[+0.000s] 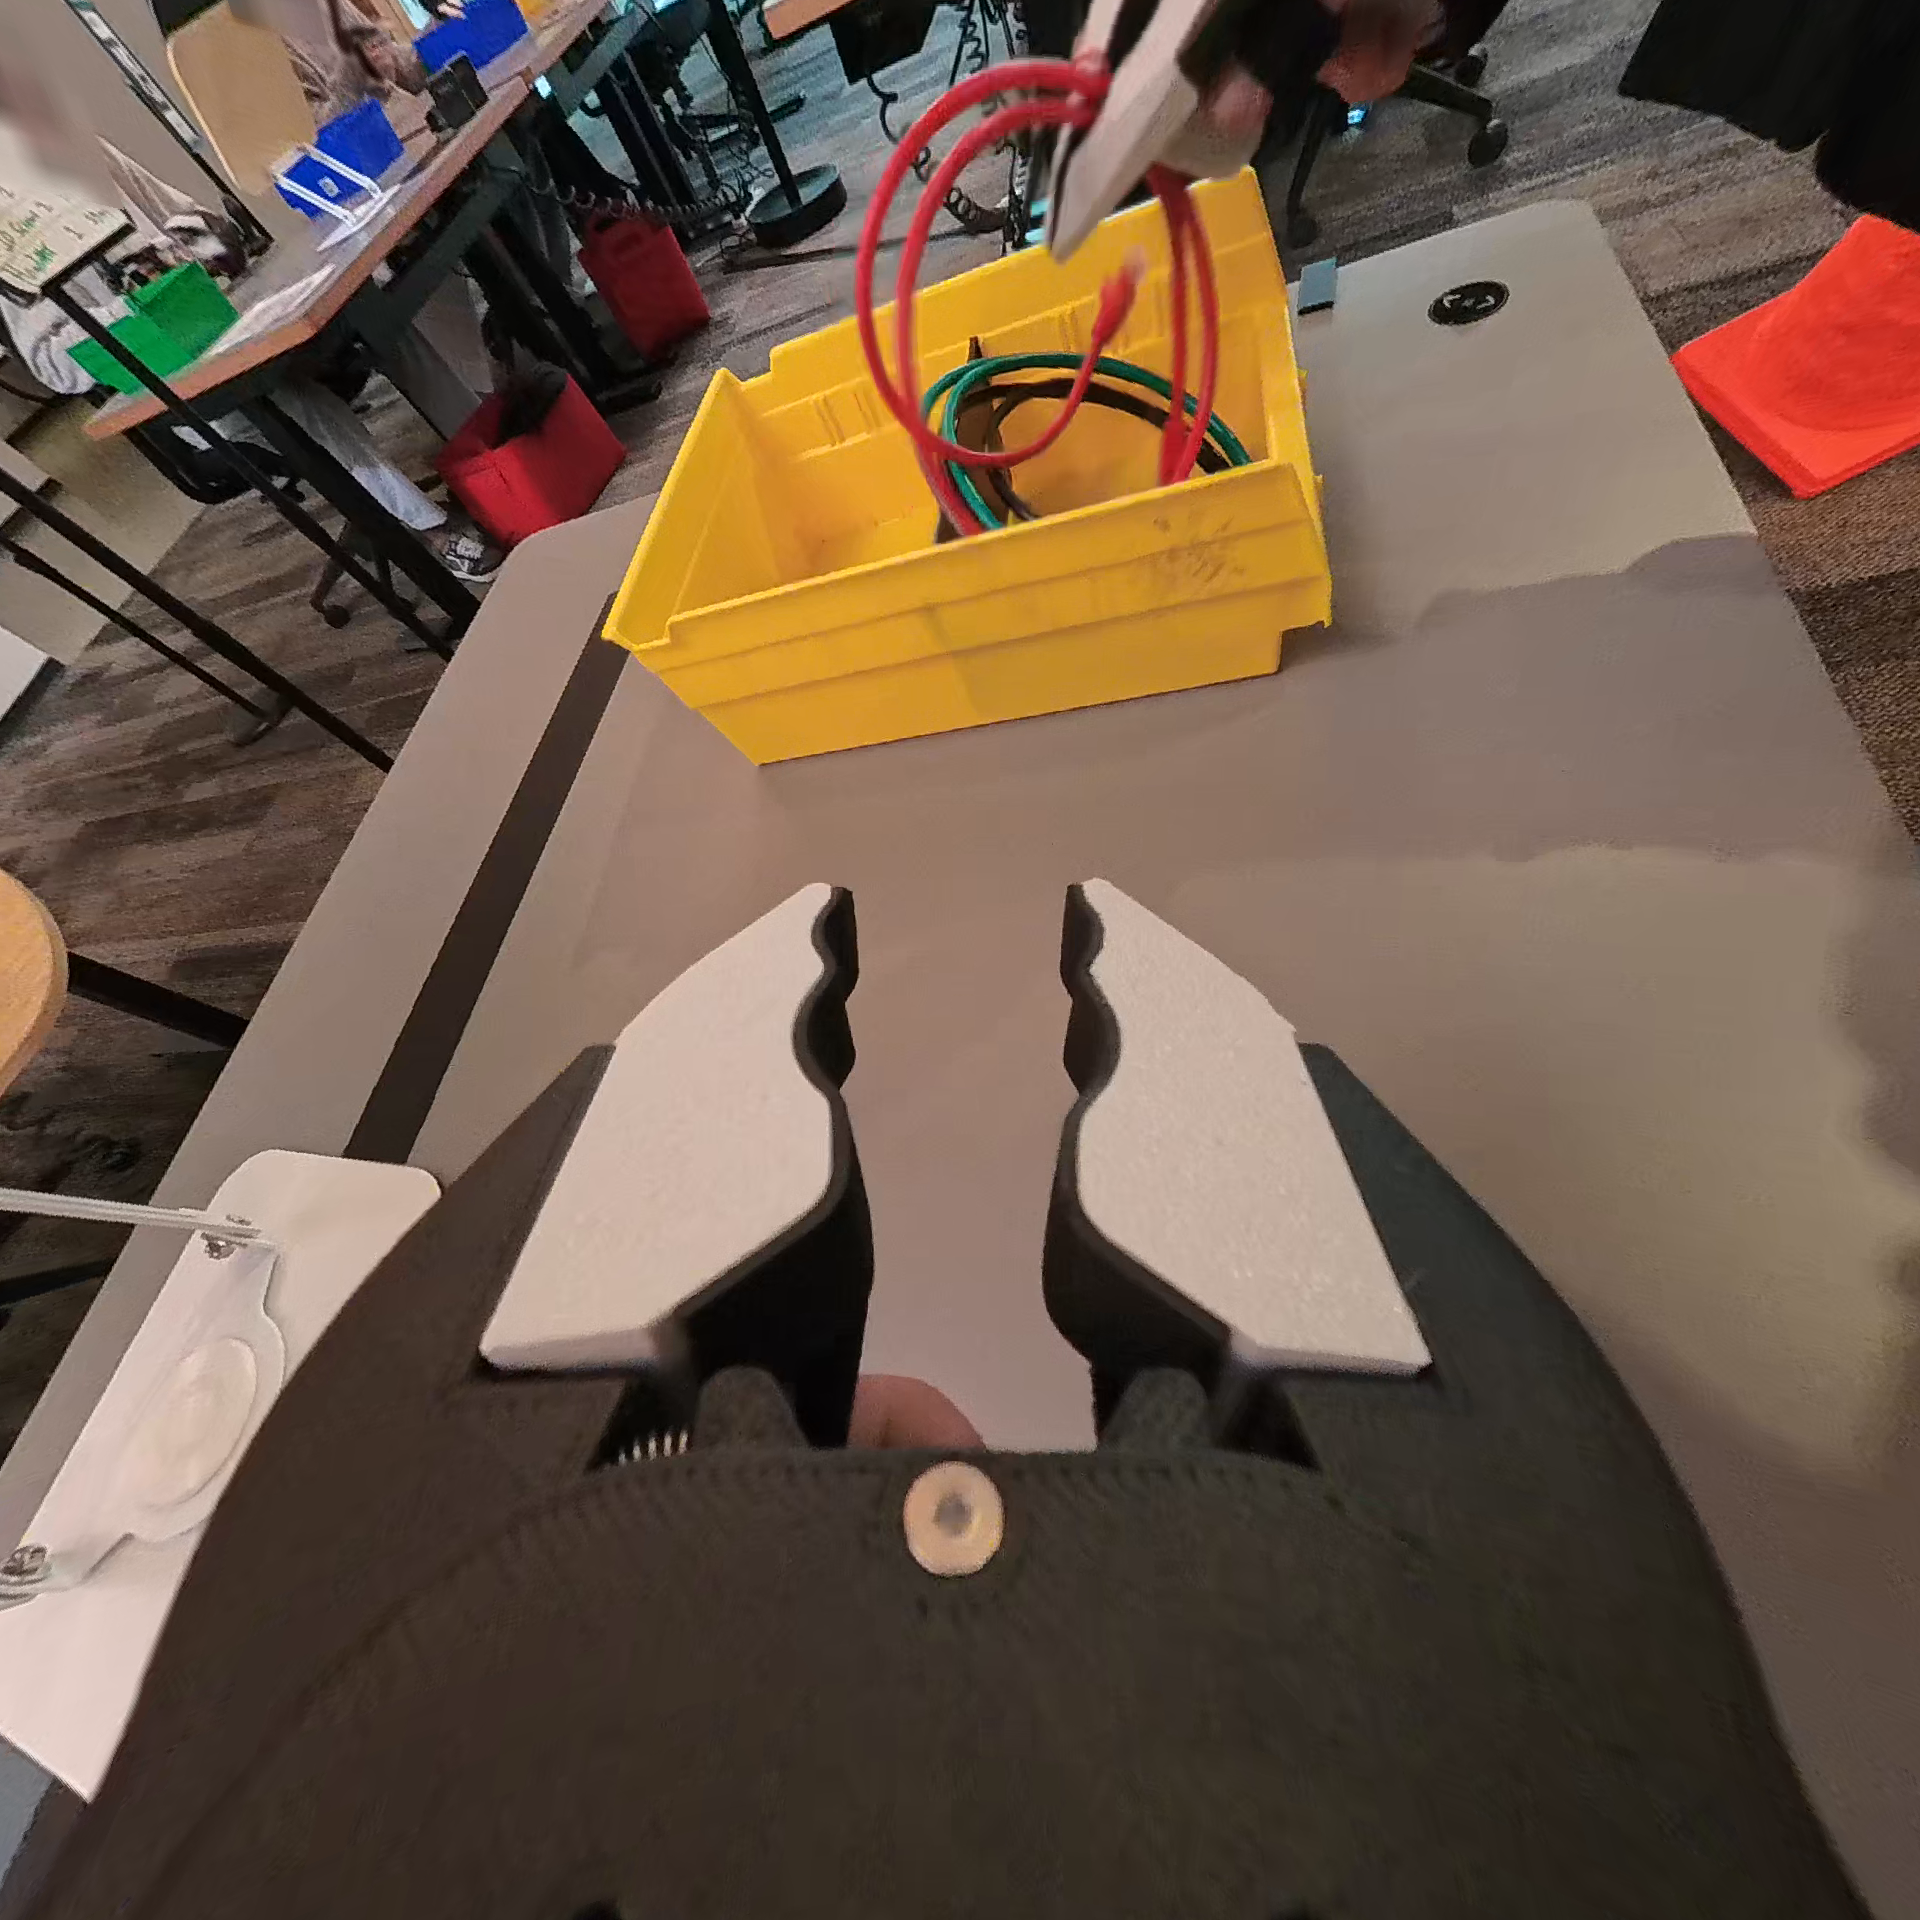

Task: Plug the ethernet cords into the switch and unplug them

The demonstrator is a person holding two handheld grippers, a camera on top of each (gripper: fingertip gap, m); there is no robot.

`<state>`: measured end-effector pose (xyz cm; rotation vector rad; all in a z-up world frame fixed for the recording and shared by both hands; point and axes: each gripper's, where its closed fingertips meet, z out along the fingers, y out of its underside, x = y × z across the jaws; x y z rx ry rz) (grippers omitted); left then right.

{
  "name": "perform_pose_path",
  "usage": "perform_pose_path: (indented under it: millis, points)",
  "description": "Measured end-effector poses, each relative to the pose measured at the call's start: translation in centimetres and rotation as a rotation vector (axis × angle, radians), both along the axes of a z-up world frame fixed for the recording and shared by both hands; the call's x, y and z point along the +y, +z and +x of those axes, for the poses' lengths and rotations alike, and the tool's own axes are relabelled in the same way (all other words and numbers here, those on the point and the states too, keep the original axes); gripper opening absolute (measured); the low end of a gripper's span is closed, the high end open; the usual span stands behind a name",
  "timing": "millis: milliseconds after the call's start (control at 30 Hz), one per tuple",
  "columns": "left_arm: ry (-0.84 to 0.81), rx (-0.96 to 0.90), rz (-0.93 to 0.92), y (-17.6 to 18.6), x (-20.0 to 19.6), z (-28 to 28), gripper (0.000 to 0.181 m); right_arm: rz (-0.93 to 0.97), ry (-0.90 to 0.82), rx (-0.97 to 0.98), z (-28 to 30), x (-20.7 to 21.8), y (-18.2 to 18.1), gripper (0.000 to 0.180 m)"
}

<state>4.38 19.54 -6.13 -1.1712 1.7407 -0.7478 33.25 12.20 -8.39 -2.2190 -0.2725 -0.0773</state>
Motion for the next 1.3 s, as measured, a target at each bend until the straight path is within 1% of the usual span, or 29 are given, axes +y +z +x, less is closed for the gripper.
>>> perform_pose_path:
  millis: [67,100,133,200,300,333,367,400,467,533,600,633,700,767,833,900,967,1033,1133,1167,1233,1300]
  points:
    - [0.003,0.01,0.001,-0.3,0.1,-0.2,0.037,-0.166,-0.05,-0.086,1.0,-0.7,-2.9,0.013]
    - [0.007,0.016,0.006,-0.4,0.2,-0.3,0.037,-0.234,-0.085,-0.141,1.8,-1.1,-3.9,0.014]
    - [0.009,0.021,0.011,-0.5,0.3,-0.4,0.037,-0.266,-0.105,-0.206,2.4,-1.3,-4.2,0.016]
    - [0.013,0.029,0.012,-0.7,0.5,-0.7,0.038,-0.252,-0.124,-0.278,3.0,-1.1,-3.3,0.019]
    - [0.02,0.032,0.01,-0.8,0.7,-1.1,0.038,-0.179,-0.149,-0.321,3.2,-0.4,-1.0,0.024]
    - [0.023,0.032,0.009,-0.8,0.8,-1.2,0.038,-0.161,-0.152,-0.328,3.2,-0.2,-0.5,0.021]
    - [0.025,0.032,0.008,-0.8,0.8,-1.3,0.038,-0.137,-0.137,-0.334,3.1,0.0,-0.1,0.01]
    - [0.027,0.033,0.007,-0.8,0.8,-1.5,0.038,-0.105,-0.102,-0.325,2.5,0.4,0.2,0.008]
    - [0.033,0.039,0.01,-1.0,0.9,-1.7,0.038,-0.126,-0.071,-0.305,1.8,0.2,0.4,0.002]
    - [0.038,0.042,0.011,-1.0,1.0,-1.9,0.038,-0.132,-0.069,-0.361,1.8,0.0,1.4,0.0]
    - [0.041,0.044,0.008,-1.1,1.0,-2.1,0.038,-0.125,-0.009,-0.346,0.4,0.0,2.0,0.0]
    - [0.041,0.046,0.008,-1.2,1.0,-2.1,0.038,-0.113,-0.01,-0.364,0.4,0.3,2.3,0.0]
    - [0.042,0.05,0.012,-1.2,1.0,-2.2,0.038,-0.116,-0.037,-0.398,1.1,0.9,1.8,0.0]
    - [0.038,0.054,0.015,-1.3,0.8,-2.3,0.038,-0.125,-0.053,-0.44,1.9,1.8,0.4,0.001]
    - [0.037,0.06,0.021,-1.3,0.7,-2.4,0.038,-0.154,-0.085,-0.446,2.7,2.4,-1.5,0.015]
    - [0.037,0.068,0.027,-1.4,0.8,-2.6,0.038,-0.258,-0.092,-0.424,3.1,2.1,-4.0,0.029]
    - [0.04,0.072,0.028,-1.5,0.9,-2.8,0.038,-0.292,-0.108,-0.459,3.7,1.9,-4.5,0.037]
    - [0.044,0.072,0.023,-1.5,1.0,-2.9,0.038,-0.226,-0.127,-0.475,3.9,2.3,-2.8,0.051]
    - [0.049,0.078,0.018,-1.8,1.1,-3.1,0.038,-0.093,-0.15,-0.419,3.4,3.3,-0.1,0.051]
    - [0.049,0.082,0.018,-1.9,1.1,-3.2,0.038,-0.09,-0.163,-0.45,3.7,3.3,0.3,0.049]
    - [0.049,0.091,0.024,-2.1,1.1,-3.3,0.038,-0.108,-0.145,-0.523,3.6,3.0,0.9,0.034]
    - [0.048,0.092,0.022,-2.1,1.1,-3.4,0.038,-0.084,-0.143,-0.551,3.2,3.2,1.9,0.031]
